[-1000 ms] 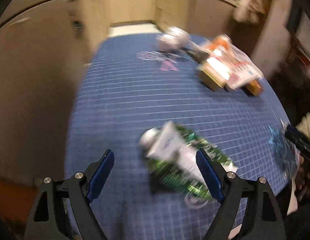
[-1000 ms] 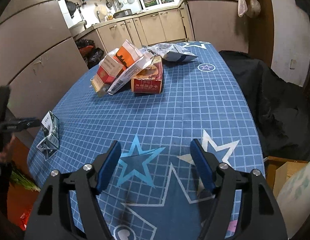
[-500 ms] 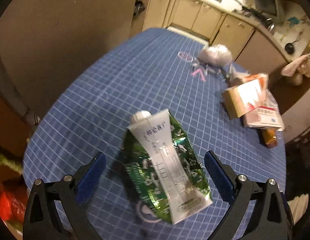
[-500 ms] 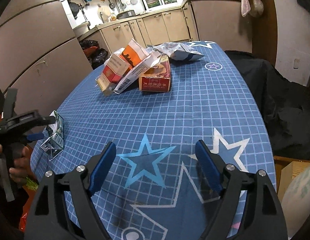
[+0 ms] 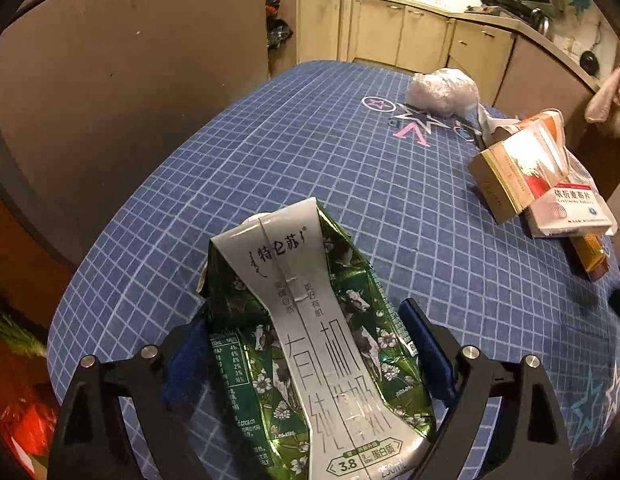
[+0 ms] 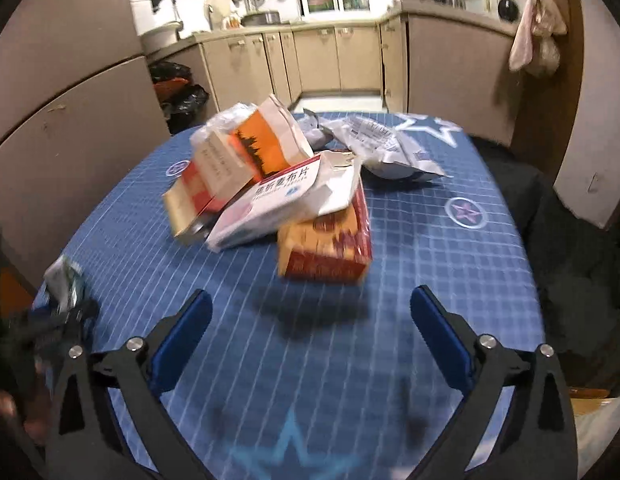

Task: Collect trash
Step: 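Grasp the yellow-red snack box with the right tool while the left tool holds the milk pouch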

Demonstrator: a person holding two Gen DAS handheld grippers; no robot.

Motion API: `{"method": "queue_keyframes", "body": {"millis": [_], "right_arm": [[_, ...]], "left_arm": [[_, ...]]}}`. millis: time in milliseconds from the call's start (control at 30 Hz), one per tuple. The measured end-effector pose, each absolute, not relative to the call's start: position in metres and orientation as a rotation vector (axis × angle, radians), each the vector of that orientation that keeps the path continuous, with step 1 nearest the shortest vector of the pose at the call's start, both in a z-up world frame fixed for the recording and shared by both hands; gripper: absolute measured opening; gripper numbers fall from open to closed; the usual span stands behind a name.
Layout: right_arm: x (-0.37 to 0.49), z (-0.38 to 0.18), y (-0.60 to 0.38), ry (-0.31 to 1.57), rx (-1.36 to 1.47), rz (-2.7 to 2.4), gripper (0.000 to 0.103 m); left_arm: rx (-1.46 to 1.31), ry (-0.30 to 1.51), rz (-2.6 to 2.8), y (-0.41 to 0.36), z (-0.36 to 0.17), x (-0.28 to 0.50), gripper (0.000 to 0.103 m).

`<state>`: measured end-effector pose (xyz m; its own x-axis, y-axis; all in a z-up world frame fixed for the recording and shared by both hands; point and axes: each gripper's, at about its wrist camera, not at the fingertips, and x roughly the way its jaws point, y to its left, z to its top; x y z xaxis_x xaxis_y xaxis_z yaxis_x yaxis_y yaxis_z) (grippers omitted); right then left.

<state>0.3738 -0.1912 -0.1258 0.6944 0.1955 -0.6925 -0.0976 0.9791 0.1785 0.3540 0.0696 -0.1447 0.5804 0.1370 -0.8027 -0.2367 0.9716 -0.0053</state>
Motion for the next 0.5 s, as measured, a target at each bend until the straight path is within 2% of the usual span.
{"method": "queue_keyframes", "body": {"millis": [100, 167, 200, 233, 267, 500], "right_arm": [[0.405, -0.137, -0.191, 0.824, 0.121, 0.128, 0.097], [0.42, -0.144, -0.193, 0.868, 0.141, 0.144, 0.092], [0.424, -0.146, -0.193, 0.88, 0.155, 0.158, 0.083], [0.425, -0.144, -0.194, 0.87, 0.15, 0.151, 0.067], [0.425, -0.144, -0.194, 0.868, 0.142, 0.153, 0.056], [0.384, -0.142, -0.196, 0.846, 0.155, 0.153, 0.056]], "left_arm": [[-0.115, 0.916, 0.201, 0.079, -0.146, 0.351, 0.089], [-0.11, 0.908, 0.188, 0.08, -0.144, 0.345, 0.089], [-0.107, 0.906, 0.177, 0.08, -0.144, 0.344, 0.089], [-0.103, 0.903, 0.169, 0.081, -0.144, 0.342, 0.089], [-0.1, 0.901, 0.159, 0.082, -0.144, 0.34, 0.089], [-0.101, 0.903, 0.12, 0.089, -0.143, 0.322, 0.089]]}}
